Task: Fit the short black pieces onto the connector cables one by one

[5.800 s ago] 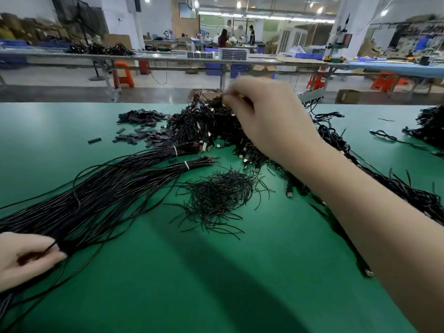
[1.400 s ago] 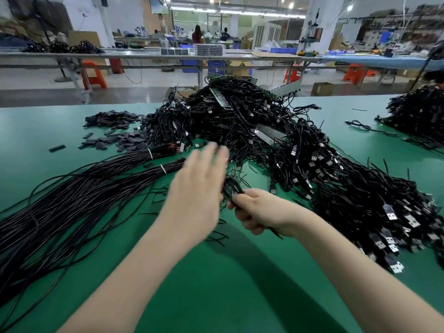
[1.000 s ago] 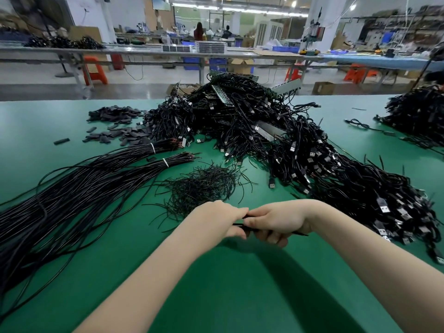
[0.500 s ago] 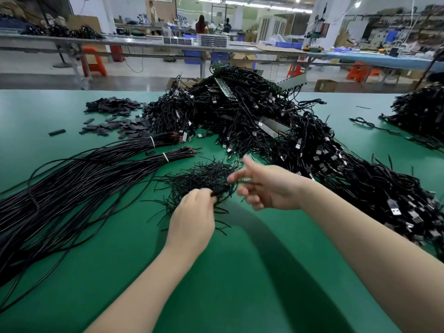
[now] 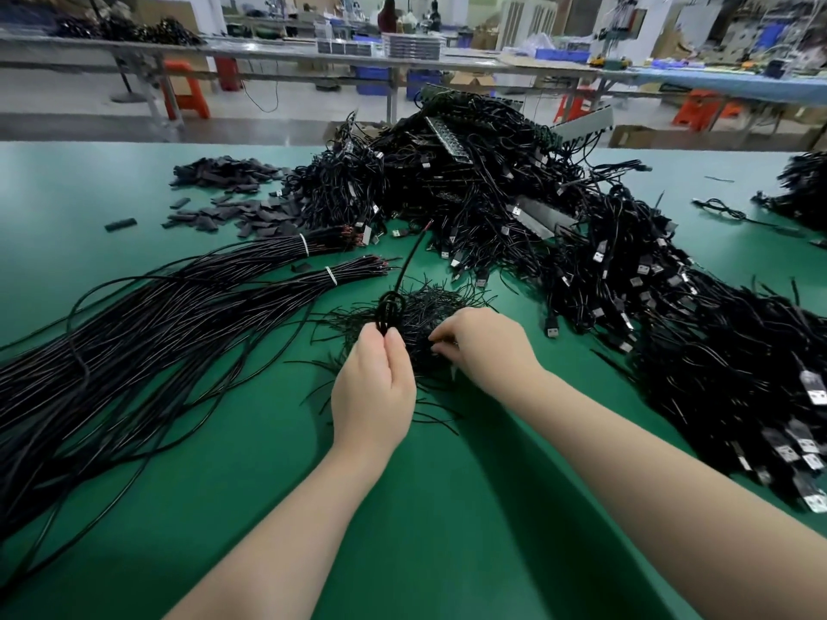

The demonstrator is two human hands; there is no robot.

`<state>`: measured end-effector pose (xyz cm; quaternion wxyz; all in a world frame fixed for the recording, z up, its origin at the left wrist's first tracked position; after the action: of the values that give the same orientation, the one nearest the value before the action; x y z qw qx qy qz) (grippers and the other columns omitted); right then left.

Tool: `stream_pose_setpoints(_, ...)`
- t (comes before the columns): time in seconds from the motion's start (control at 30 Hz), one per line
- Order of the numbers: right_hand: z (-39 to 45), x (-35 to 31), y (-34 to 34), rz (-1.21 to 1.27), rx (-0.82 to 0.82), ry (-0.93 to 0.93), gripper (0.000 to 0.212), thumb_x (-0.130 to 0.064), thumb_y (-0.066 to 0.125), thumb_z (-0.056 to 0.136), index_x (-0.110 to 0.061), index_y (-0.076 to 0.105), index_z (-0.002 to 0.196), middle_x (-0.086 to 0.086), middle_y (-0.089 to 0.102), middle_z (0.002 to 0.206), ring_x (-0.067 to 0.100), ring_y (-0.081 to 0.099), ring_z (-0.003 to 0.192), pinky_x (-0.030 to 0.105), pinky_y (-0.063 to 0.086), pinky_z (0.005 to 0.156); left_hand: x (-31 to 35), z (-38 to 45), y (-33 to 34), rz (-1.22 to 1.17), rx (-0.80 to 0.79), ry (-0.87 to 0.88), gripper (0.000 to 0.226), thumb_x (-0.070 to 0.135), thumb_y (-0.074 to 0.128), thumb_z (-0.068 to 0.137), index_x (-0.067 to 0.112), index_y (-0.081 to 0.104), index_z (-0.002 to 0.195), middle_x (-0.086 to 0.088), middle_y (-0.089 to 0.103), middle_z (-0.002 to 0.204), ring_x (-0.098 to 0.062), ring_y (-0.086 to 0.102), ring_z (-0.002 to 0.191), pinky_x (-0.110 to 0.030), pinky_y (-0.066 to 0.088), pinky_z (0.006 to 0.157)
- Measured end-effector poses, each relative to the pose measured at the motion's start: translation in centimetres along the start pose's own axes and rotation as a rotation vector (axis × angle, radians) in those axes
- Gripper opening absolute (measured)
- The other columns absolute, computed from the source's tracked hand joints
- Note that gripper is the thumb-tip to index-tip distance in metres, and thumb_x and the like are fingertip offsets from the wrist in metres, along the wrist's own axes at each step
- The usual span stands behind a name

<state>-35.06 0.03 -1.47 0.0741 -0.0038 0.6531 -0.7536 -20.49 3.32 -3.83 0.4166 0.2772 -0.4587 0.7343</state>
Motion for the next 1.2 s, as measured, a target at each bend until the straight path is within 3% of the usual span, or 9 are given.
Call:
stream_pose_setpoints(0.17, -0.2, -0.1, 0.0, 0.053, 0.024, 0.025, 0.017, -0.034, 0.056, 0.095, -0.030, 0.070, 0.105, -0.005, 0.066, 0.107, 0.019, 0.059, 0.102, 0.030, 0.050, 0.074, -0.4, 0.0, 0.1, -0.019, 0.006, -0.017, 0.038, 0.036, 0.027, 0.100, 0.007, 0.046, 0.082, 0.008, 0.042, 0.065, -0.015, 0.037, 0.059, -0.033, 0.027, 0.056)
stream_pose_setpoints(0.3, -0.6, 0.3, -0.1, 0.047, 0.009, 0.034, 0.018, -0.032, 0.049, 0.099, -0.024, 0.063, 0.106, -0.001, 0.062, 0.107, 0.021, 0.058, 0.098, 0.031, 0.046, 0.071, -0.5, 0.1, 0.1, -0.024, 0.009, -0.032, 0.032, 0.031, 0.030, 0.103, 0.019, 0.034, 0.073, 0.006, 0.038, 0.060, -0.013, 0.037, 0.054, -0.034, 0.027, 0.051)
stream_pose_setpoints(0.53, -1.5, 0.5, -0.4, 0.115, -0.081, 0.085, 0.020, -0.024, 0.060, 0.094, -0.021, 0.072, 0.109, 0.001, 0.070, 0.106, 0.023, 0.062, 0.101, 0.037, 0.054, 0.084, -0.7, 0.2, 0.2, -0.024, 0.006, -0.030, 0.033, 0.029, 0.031, 0.103, 0.014, 0.038, 0.076, 0.004, 0.040, 0.061, -0.015, 0.039, 0.056, -0.036, 0.032, 0.053)
stream_pose_setpoints(0.7, -1.7, 0.4, 0.4, 0.104, -0.078, 0.114, 0.017, -0.019, 0.052, 0.098, -0.015, 0.067, 0.105, 0.006, 0.059, 0.110, 0.026, 0.054, 0.105, 0.039, 0.050, 0.088, -0.7, 0.3, 0.3, -0.025, -0.004, -0.026, 0.031, 0.029, 0.031, 0.104, 0.019, 0.037, 0.075, 0.007, 0.041, 0.063, -0.012, 0.040, 0.056, -0.034, 0.029, 0.053)
stream_pose_setpoints(0.9, -2.0, 1.3, -0.9, 0.084, 0.095, 0.139, 0.012, -0.018, 0.049, 0.098, -0.016, 0.060, 0.103, 0.003, 0.061, 0.103, 0.024, 0.057, 0.095, 0.037, 0.050, 0.078, -0.9, 0.4, 0.4, -0.014, -0.010, -0.032, 0.031, 0.029, 0.032, 0.104, 0.017, 0.039, 0.077, 0.006, 0.042, 0.064, -0.013, 0.041, 0.057, -0.034, 0.030, 0.053)
stream_pose_setpoints(1.1, -2.8, 2.2, -4.2, 0.234, 0.168, 0.068, 0.021, -0.014, 0.056, 0.096, -0.014, 0.071, 0.112, 0.002, 0.069, 0.110, 0.015, 0.061, 0.098, 0.028, 0.048, 0.091, -0.9, 0.4, 0.5, -0.003, -0.038, -0.029, 0.034, 0.030, 0.031, 0.103, 0.023, 0.030, 0.070, 0.006, 0.036, 0.060, -0.013, 0.032, 0.052, -0.031, 0.023, 0.050)
stream_pose_setpoints(1.2, -3.7, 1.9, -6.3, 0.276, 0.224, 0.007, 0.018, -0.015, 0.061, 0.094, -0.016, 0.074, 0.106, -0.001, 0.069, 0.101, 0.008, 0.055, 0.086, 0.022, 0.045, 0.085, -0.8, 0.4, 0.6, 0.022, -0.084, -0.019, 0.034, 0.031, 0.030, 0.104, 0.022, 0.032, 0.071, 0.005, 0.036, 0.061, -0.013, 0.033, 0.052, -0.032, 0.027, 0.050)
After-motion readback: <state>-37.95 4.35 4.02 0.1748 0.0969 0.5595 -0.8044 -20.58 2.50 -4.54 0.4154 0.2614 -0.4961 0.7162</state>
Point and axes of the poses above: each hand's wrist, its own z-axis towards the middle knuckle, its own y-axis out of the palm, x = y × z, the point moved 2 cm from there along z, towards the middle knuckle
